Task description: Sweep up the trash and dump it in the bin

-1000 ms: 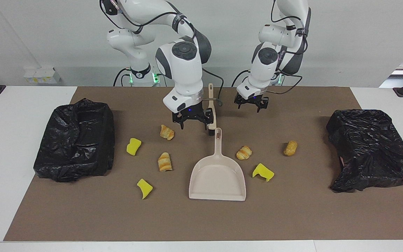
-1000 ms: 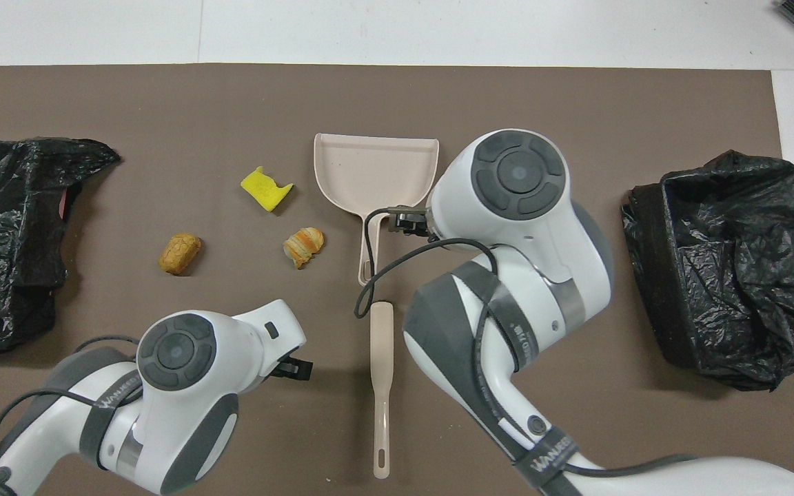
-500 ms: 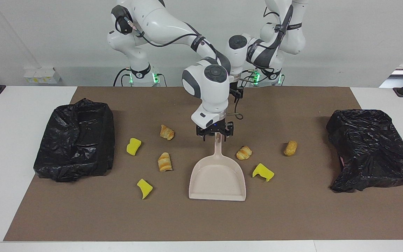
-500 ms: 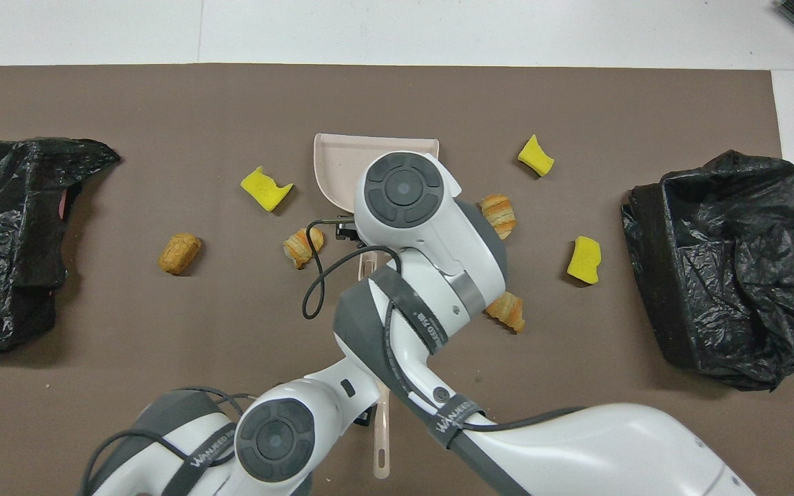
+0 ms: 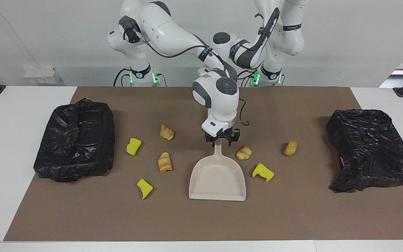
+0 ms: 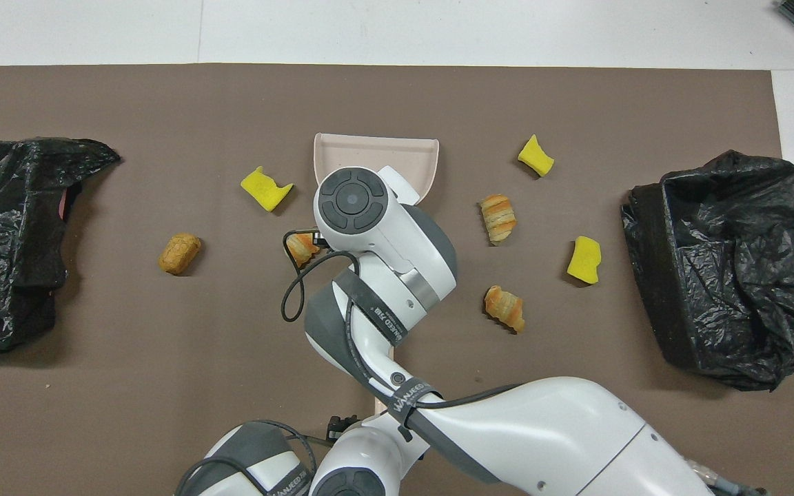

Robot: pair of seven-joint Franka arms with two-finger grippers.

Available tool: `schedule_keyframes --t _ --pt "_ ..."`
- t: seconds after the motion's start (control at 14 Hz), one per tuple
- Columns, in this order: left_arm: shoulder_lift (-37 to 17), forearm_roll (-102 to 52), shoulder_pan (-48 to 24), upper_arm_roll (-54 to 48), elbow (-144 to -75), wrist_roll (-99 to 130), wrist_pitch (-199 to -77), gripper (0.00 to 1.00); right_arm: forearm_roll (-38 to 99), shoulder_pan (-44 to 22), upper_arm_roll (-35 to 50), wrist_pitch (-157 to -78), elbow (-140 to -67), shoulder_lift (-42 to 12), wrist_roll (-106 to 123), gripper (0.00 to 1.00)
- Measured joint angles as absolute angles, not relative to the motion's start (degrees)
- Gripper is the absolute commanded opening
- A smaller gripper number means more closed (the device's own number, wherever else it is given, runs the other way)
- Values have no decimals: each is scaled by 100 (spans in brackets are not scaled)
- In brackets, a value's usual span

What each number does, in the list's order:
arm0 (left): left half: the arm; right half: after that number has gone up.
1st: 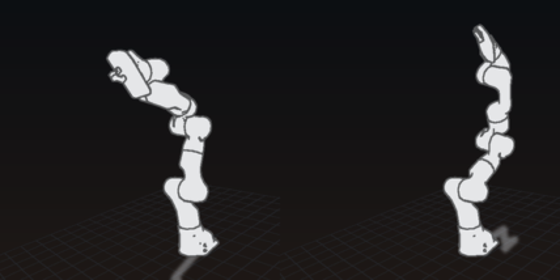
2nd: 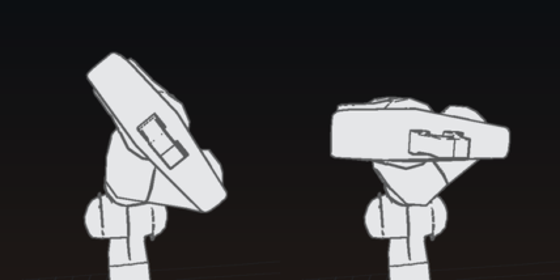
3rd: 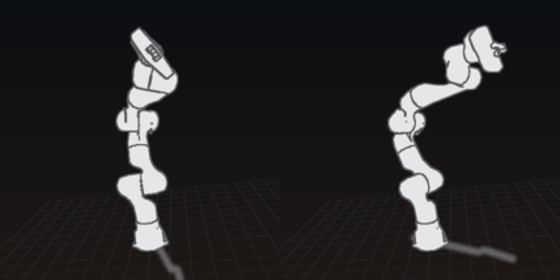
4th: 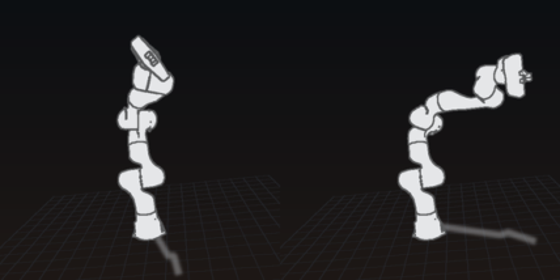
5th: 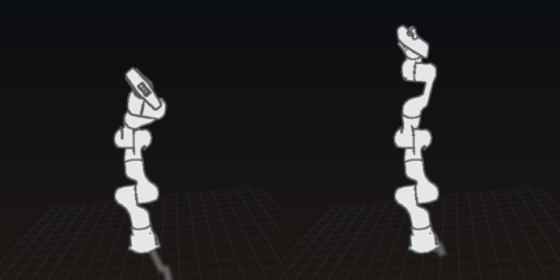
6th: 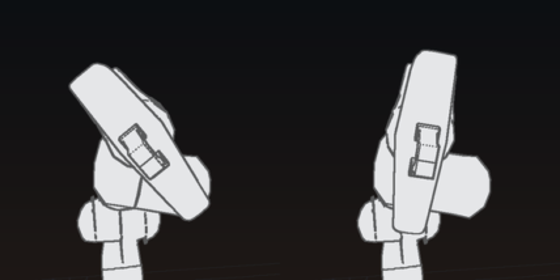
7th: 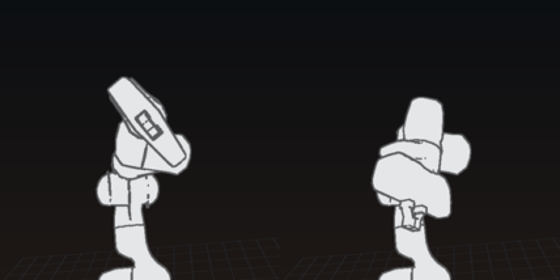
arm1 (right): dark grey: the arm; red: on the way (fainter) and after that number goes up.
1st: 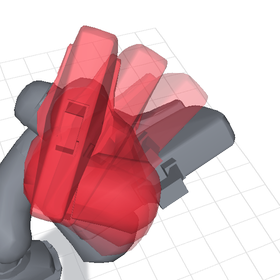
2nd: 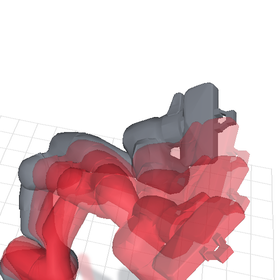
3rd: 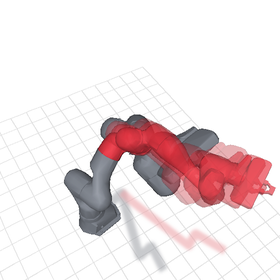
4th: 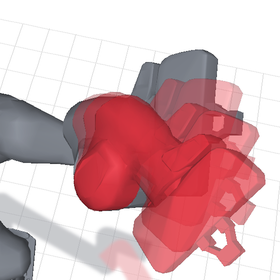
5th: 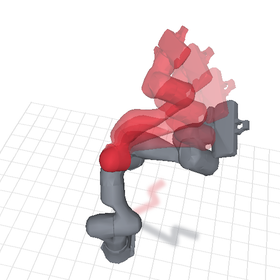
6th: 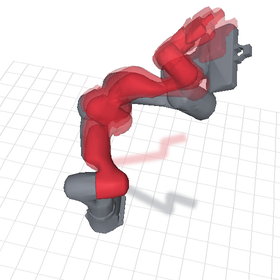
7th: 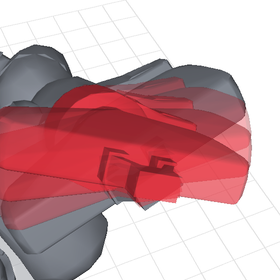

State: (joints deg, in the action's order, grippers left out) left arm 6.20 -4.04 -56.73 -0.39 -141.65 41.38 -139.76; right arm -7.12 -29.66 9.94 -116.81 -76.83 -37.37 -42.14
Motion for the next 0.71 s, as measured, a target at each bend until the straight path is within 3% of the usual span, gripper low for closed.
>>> schedule_keyframes --t 0.07,0.14,0.21,0.71 --pt "619 -404 -5673 -32 -14165 4144 -13976 41 -713 -2964 989 -11681 -7676 -3737 -4214 8" --pt "618 -404 -5673 -23 -14165 4151 -13975 11 -713 -2963 986 -11680 -7670 -3736 -4214 0" --pt "616 -404 -5673 -12 -14165 4153 -13975 0 -713 -2961 981 -11677 -7670 -3737 -4216 0" --pt "602 -405 -5522 109 -14164 4187 -13970 0 -1155 -2826 939 -11669 -7632 -3536 -3742 0"
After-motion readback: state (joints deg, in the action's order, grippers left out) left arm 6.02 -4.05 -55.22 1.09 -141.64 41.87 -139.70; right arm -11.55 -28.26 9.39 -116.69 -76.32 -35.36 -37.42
